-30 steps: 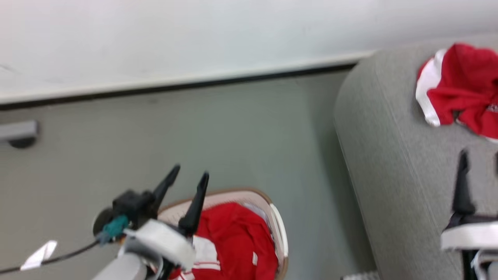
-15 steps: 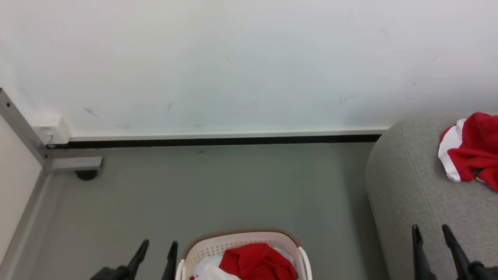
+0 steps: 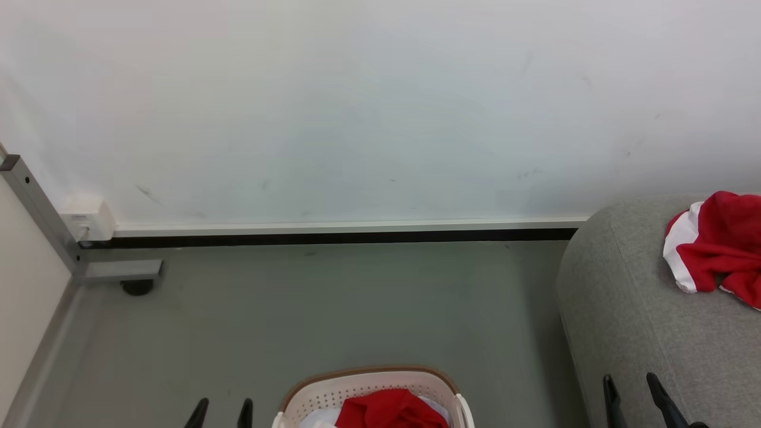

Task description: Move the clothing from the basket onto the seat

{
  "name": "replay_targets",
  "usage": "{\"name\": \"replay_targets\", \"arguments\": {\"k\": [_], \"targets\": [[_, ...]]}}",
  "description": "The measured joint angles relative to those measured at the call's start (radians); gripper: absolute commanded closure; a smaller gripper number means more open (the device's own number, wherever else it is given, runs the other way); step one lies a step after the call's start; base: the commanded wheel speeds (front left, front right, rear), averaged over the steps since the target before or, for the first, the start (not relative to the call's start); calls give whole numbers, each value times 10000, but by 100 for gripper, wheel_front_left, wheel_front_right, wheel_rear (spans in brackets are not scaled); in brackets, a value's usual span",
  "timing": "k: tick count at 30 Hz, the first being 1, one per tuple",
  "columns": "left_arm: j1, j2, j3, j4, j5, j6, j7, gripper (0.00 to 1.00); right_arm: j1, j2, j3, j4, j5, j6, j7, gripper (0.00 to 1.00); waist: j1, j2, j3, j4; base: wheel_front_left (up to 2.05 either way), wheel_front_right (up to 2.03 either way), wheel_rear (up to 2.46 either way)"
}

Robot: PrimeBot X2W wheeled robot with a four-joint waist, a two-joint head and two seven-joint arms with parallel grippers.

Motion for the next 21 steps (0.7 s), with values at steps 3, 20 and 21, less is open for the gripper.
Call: {"name": "replay_targets", "arguments": {"k": [3,20,21], "targets": [[3,-153,291,-13,280,-174,2,0,-23,2,102,2,29,0,0,0,0,0,13,-53,0,0,0],[-2312,-128,-539,1695,1703,-965,493,0,-897,4,545,-249,474,0,0,0,3,0,1154,-1099,0,0,0],[-2551,-82,-717,1969,1776,-991,686,0,-949,0,570,-270,529,0,-2,0,3,0,1272,-1188,0,0,0]]}}
